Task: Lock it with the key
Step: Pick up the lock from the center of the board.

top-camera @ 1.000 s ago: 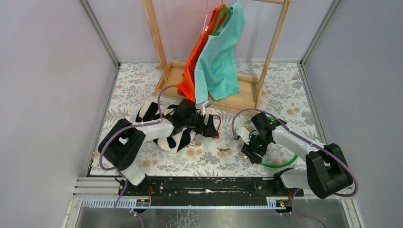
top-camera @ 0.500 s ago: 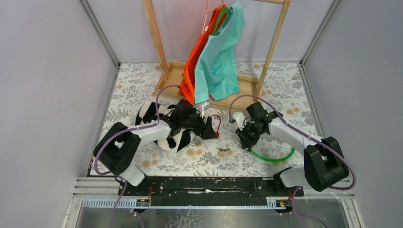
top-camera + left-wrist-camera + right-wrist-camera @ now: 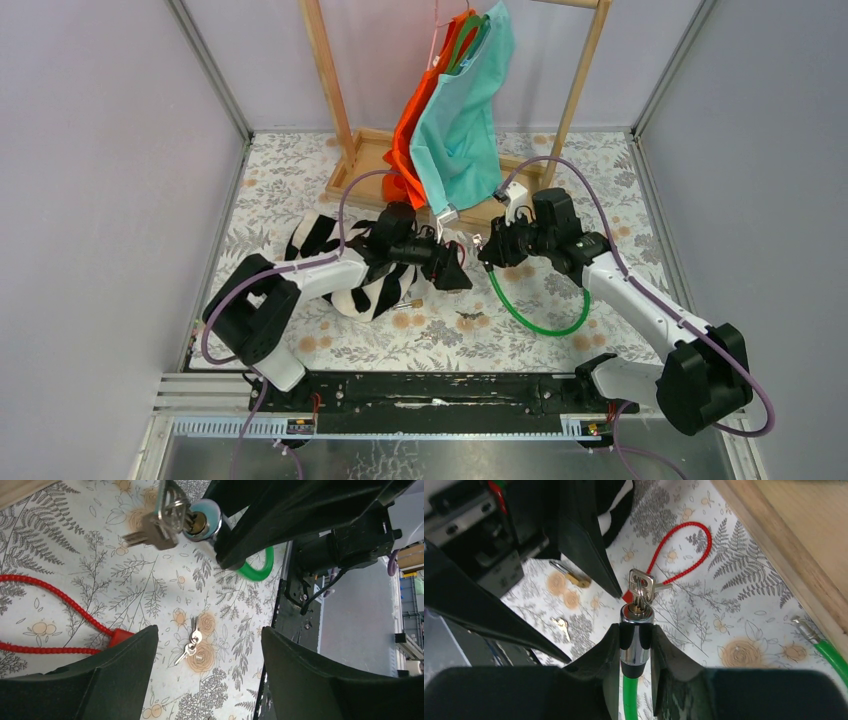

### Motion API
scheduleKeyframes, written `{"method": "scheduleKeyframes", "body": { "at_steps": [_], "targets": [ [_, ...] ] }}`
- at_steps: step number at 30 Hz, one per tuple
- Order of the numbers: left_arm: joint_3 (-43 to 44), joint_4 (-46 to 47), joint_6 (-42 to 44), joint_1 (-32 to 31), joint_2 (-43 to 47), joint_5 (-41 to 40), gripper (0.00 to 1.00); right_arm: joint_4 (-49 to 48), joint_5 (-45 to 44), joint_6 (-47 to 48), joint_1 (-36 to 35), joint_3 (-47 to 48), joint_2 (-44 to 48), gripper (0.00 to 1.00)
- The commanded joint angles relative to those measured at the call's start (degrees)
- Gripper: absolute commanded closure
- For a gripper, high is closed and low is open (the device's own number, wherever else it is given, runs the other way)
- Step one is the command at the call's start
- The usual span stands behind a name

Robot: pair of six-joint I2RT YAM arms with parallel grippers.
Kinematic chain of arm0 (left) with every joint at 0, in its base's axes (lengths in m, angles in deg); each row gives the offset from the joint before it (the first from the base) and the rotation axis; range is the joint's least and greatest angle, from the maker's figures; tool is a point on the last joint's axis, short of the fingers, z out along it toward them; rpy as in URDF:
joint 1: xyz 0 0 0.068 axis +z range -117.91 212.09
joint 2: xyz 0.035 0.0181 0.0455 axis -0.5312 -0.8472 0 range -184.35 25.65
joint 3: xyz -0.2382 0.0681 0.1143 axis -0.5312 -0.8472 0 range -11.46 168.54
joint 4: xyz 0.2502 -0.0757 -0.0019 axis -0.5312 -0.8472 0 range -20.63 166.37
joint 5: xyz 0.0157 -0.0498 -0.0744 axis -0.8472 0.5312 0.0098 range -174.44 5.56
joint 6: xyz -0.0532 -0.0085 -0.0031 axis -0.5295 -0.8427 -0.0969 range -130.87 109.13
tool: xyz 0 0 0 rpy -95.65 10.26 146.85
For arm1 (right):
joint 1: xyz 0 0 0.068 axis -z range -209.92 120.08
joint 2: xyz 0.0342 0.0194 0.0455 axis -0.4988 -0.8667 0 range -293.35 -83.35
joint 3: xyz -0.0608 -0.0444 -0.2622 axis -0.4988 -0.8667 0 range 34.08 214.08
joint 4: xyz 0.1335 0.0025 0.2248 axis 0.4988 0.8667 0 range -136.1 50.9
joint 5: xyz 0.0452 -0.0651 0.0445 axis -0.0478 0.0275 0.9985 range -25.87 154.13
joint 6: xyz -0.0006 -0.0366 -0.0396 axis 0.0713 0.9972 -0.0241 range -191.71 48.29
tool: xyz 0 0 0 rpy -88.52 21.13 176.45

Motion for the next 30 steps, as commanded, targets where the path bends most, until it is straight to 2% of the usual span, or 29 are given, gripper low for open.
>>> {"method": "scheduleKeyframes", "body": {
  "at_steps": [1, 6, 14, 23, 30],
  "targets": [
    [3.0, 7.7, -2.6, -1.3, -2.2, -1.3, 0.20, -10.0, 1.0, -8.4, -0.4, 1.9, 0.7, 0.91],
    [5.5, 13.7, -11.2, -2.2, -5.6, -4.7, 0.25, -10.6, -2.7, -11.7, 0.1, 2.2, 1.1, 0.94],
    [9.1, 14.3, -20.1, -2.9, -8.7, -7.2, 0.31, -11.7, -3.3, -15.9, 0.7, 1.9, 0.9, 0.94],
    [8.9, 14.6, -21.4, -2.9, -9.2, -7.7, 0.53, -12.8, -2.2, -17.6, 1.2, 1.0, 0.5, 0.93],
    [9.5, 15.6, -21.5, -2.8, -9.3, -6.3, 0.78, -13.4, -2.1, -17.6, 1.6, 0.6, 0.4, 0.81]
  ]
}}
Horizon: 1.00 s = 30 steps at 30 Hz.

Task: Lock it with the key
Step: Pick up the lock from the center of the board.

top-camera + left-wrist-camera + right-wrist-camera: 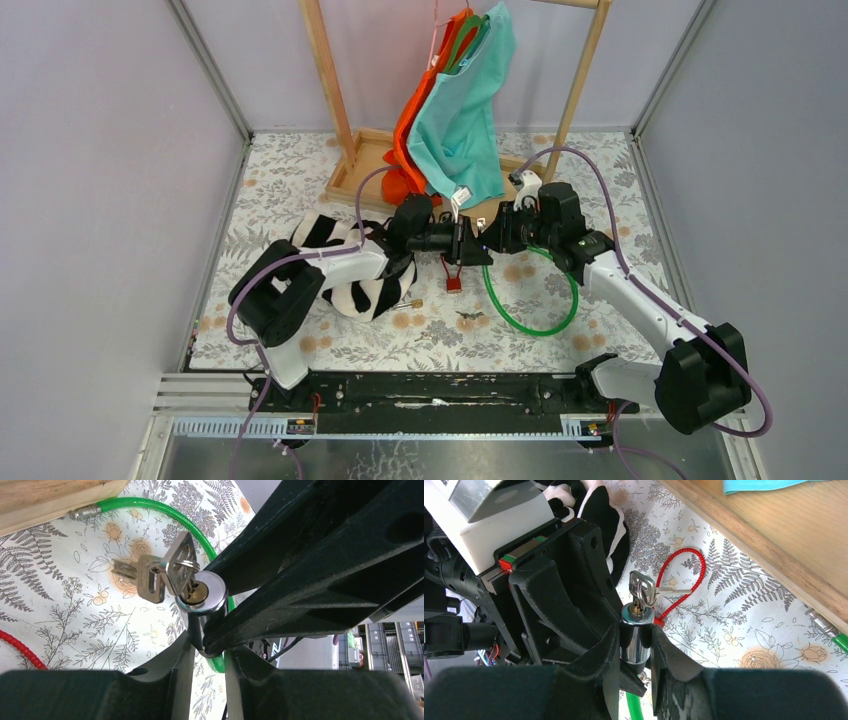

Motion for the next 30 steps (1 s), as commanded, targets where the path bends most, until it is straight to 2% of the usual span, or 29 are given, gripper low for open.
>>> {"method": "scheduleKeyframes", "body": {
  "at_steps": [1, 3, 5, 8, 12, 16, 23, 30],
  "targets": [
    [1.8, 4.8, 0.3, -0.1, -0.7, 0.1, 0.82, -5.0, 0.6, -0.2, 0.3, 0.5, 0.8, 0.79],
    [1.9, 5.1, 1.0, 0.1, -0.5, 0.8, 0.93, -4.6, -0.2, 0.7, 0.6, 0.4, 1.1, 0.74],
    [2.1, 4.7, 2.5, 0.3, -0.2, 1.5, 1.00, -3.7, -1.2, 2.1, 0.9, 0.3, 1.6, 0.62],
    [1.9, 3.5, 4.6, 0.4, 0.7, 2.2, 1.00, -0.7, -2.8, 6.0, 1.7, 1.2, 2.7, 0.43],
    [2.0, 0.7, 7.4, 0.4, 1.5, 2.2, 1.00, 5.3, -4.9, 11.9, 2.8, 3.1, 5.2, 0.32],
    [3.5, -2.9, 9.3, 0.5, 2.1, 1.6, 1.00, 10.6, -7.2, 16.5, 4.3, 5.2, 7.7, 0.27],
    [2.5, -3.3, 10.3, 0.5, 3.7, 2.3, 1.00, 17.1, -13.5, 24.5, 8.0, 5.3, 10.6, 0.25],
    [2.9, -4.6, 10.6, 0.5, 4.0, 2.4, 1.00, 20.7, -11.5, 34.9, 18.1, 4.4, 2.5, 0.23]
  ]
}}
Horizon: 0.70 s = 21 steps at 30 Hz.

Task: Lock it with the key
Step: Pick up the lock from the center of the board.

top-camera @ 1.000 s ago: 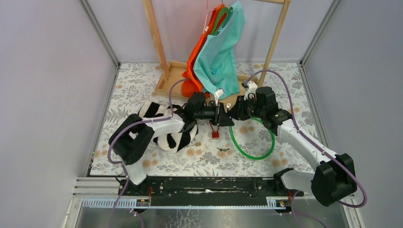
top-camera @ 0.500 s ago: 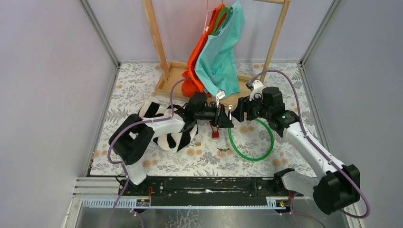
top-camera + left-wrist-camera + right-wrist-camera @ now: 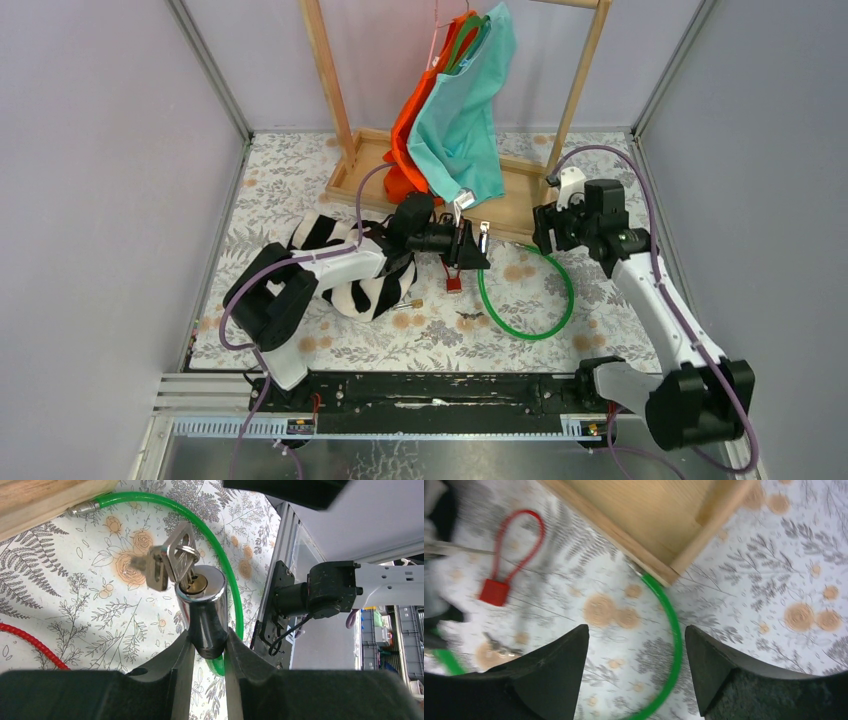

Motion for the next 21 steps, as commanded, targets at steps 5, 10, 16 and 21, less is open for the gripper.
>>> {"method": "scheduleKeyframes", "body": {
  "at_steps": [5, 10, 16, 21],
  "targets": [
    [1.0, 2.0, 2.6, 0.4, 2.7, 0.7, 1.00, 4.2, 3.2, 16.7, 9.5, 0.5, -14.0, 0.26],
    [0.5, 2.7, 3.4, 0.4, 2.9, 2.0, 1.00, 1.1, 5.5, 21.7, 9.9, -1.0, -20.1, 0.31],
    [1.7, 1.7, 2.7, 0.2, 1.3, 3.1, 1.00, -5.0, 4.7, 26.8, 9.9, -1.4, -26.3, 0.38],
    [2.0, 1.4, 2.2, 0.3, 1.1, 3.3, 1.00, -6.7, 5.4, 29.7, 9.8, -0.4, -31.0, 0.41]
  ]
}}
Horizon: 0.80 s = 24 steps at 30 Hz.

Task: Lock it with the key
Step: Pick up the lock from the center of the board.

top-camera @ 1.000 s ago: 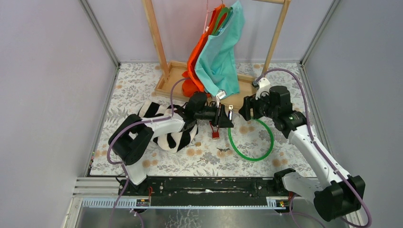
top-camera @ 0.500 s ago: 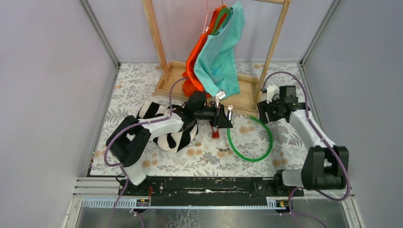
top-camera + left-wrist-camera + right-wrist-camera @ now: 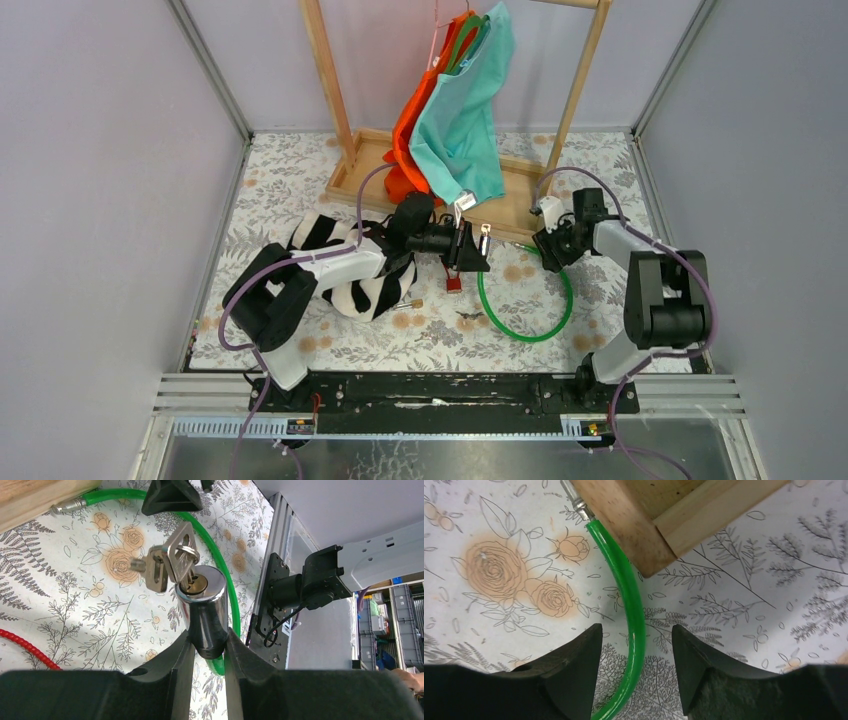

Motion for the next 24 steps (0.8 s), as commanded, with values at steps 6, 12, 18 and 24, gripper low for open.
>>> {"method": "scheduleKeyframes", "body": {
  "at_steps": [6, 12, 18, 24],
  "targets": [
    [1.5, 2.5, 1.0, 0.3, 1.0, 0.6, 1.00, -5.9, 3.6, 6.6, -0.1, 0.1, -4.1, 0.46],
    [1.4, 2.7, 0.6, 0.3, 1.1, 0.2, 1.00, -8.6, 3.2, 9.1, -0.1, -2.9, -4.2, 0.67],
    [0.1, 3.3, 1.6, 0.5, 2.9, -1.7, 1.00, -7.6, 1.3, 11.1, 0.0, -6.2, -0.3, 0.86],
    [0.2, 2.6, 3.0, 1.3, 4.3, -0.2, 1.00, 0.5, 4.1, 14.6, 0.0, -8.0, 7.7, 0.98]
  ]
}}
